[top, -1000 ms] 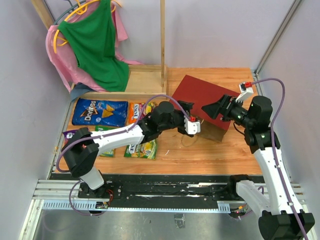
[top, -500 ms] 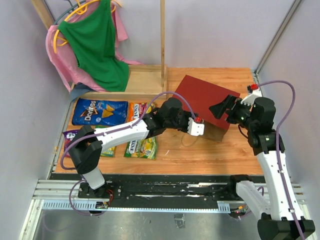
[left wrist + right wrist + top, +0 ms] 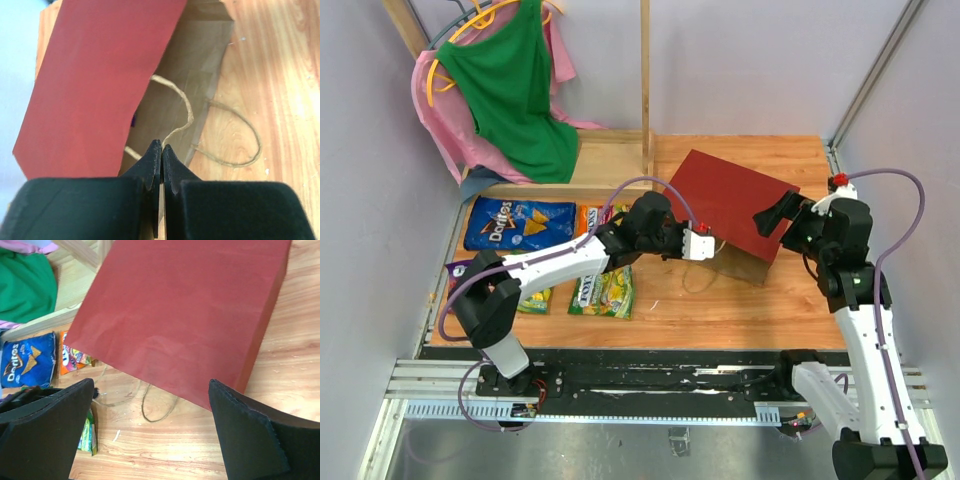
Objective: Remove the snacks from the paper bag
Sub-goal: Adjust the paper bag at the center of the board.
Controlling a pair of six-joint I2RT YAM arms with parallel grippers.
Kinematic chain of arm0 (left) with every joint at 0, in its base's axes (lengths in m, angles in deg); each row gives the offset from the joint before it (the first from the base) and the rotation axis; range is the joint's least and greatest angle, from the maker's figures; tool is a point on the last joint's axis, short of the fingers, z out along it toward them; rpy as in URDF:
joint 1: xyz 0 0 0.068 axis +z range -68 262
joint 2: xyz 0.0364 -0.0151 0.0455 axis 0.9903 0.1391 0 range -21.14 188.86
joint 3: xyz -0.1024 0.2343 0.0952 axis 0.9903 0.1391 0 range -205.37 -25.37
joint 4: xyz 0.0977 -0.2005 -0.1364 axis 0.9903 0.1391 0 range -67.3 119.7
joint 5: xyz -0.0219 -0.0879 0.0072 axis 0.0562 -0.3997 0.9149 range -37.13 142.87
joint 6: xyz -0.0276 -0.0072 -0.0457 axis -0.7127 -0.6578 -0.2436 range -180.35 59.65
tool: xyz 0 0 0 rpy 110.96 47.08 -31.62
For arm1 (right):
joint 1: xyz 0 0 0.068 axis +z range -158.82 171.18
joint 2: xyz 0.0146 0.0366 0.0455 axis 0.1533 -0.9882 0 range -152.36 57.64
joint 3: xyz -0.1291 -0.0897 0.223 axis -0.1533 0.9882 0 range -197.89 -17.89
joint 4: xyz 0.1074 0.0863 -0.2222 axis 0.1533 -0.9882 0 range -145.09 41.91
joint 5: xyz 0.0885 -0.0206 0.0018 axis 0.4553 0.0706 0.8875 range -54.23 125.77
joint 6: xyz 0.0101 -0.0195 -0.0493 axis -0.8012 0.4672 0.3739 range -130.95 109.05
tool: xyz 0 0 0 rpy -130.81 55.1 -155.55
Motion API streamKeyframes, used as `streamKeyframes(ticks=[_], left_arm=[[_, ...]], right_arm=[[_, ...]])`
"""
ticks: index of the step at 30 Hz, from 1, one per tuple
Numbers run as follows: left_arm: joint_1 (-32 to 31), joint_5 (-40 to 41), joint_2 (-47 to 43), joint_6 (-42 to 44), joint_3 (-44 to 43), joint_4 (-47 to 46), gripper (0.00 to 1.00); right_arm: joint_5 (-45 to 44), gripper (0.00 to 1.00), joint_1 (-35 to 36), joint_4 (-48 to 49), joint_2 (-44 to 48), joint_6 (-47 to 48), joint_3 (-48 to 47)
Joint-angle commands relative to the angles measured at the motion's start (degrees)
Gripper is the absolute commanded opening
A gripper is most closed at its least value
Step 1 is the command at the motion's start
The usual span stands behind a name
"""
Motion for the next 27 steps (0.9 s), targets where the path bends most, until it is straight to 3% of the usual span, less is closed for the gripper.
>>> streamKeyframes(ticks=[1,12,16,27], left_arm=[[1.1,-0.9,-2.5,-1.6,-2.5,-0.8,0.01],[2.4,3.5,-3.2,-12.4,-2.7,-11.9,0.01],[2.8,9.3,-4.3,-20.4,-1.4,-19.7,0.01],[3.3,3.5,3.7,-31.4,-15.7,-6.0,0.01]], right_arm=[[-6.6,0.98,-1.8,-2.7,0.7,-1.2,1.0],[-2.6,1.0,-11.7,-6.0,-4.5,-4.7,-1.1],[-3.2,0.99,-11.9,-7.0,-5.0,-4.2,0.3],[-6.9,0.95,-11.9,-7.8,-10.0,-1.3,0.2]])
